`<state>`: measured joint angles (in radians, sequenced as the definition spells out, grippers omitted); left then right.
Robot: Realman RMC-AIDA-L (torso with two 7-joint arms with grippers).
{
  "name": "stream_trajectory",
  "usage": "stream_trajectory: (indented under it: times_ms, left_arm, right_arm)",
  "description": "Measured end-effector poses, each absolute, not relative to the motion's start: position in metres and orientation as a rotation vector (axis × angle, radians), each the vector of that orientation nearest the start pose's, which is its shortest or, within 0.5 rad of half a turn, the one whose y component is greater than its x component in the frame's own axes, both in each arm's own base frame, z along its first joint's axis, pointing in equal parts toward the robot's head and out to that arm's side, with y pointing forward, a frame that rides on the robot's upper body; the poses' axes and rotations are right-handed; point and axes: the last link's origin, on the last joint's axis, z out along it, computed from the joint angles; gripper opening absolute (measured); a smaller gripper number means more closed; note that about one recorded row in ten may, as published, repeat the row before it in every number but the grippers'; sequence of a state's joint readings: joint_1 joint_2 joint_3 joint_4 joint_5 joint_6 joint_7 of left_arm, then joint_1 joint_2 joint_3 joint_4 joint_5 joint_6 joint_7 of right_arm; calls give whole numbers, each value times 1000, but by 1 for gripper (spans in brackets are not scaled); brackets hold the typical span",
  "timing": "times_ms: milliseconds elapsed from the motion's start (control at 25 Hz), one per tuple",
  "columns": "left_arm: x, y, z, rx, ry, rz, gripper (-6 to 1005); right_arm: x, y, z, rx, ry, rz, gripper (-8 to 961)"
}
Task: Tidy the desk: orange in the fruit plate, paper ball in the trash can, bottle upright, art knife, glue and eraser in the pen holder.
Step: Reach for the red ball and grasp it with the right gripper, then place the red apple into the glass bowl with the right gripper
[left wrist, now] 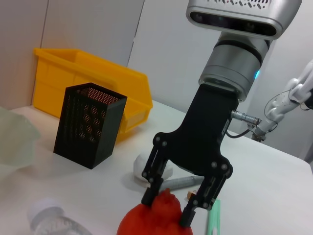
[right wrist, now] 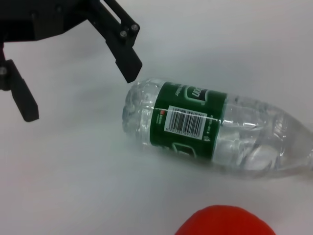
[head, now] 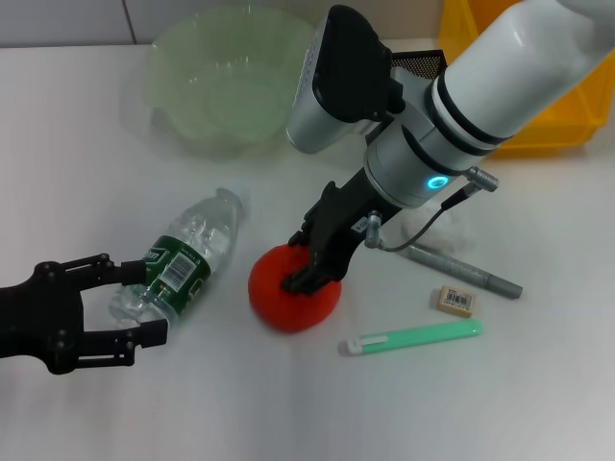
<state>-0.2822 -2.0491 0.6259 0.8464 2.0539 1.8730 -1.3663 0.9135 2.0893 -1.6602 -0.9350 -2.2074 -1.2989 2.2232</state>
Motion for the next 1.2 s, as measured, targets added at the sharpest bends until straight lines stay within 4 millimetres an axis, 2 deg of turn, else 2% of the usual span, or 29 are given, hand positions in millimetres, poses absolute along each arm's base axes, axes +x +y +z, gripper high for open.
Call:
stream_trajectory:
  times_ms: [240, 480, 680, 800, 880, 1000, 1200]
  left_arm:
    - [-310, 245, 46, -2790, -673, -688, 858]
    - [-311, 246, 46, -2785, -677, -684, 858]
    - [-311, 245, 46, -2779, -681, -687, 858]
    - [-312, 245, 47, -2771, -683, -691, 858]
    - [-312, 246, 48, -2769, -683, -693, 858]
    - [-311, 246, 46, -2767, -685, -702, 858]
    - [-312, 246, 43, -2759, -702, -728, 858]
  right_arm:
    - [102, 360, -101, -3067, 313, -392, 543]
    - [99, 360, -95, -3074, 330, -386, 295]
    - [83, 368, -74, -3054, 327, -280, 211]
    - [66, 389, -51, -2955, 296, -152, 166]
    - [61, 394, -47, -2932, 284, -121, 165]
    - [48, 421, -39, -2765, 227, 37, 164]
    - [46, 438, -44, -2641, 166, 102, 162]
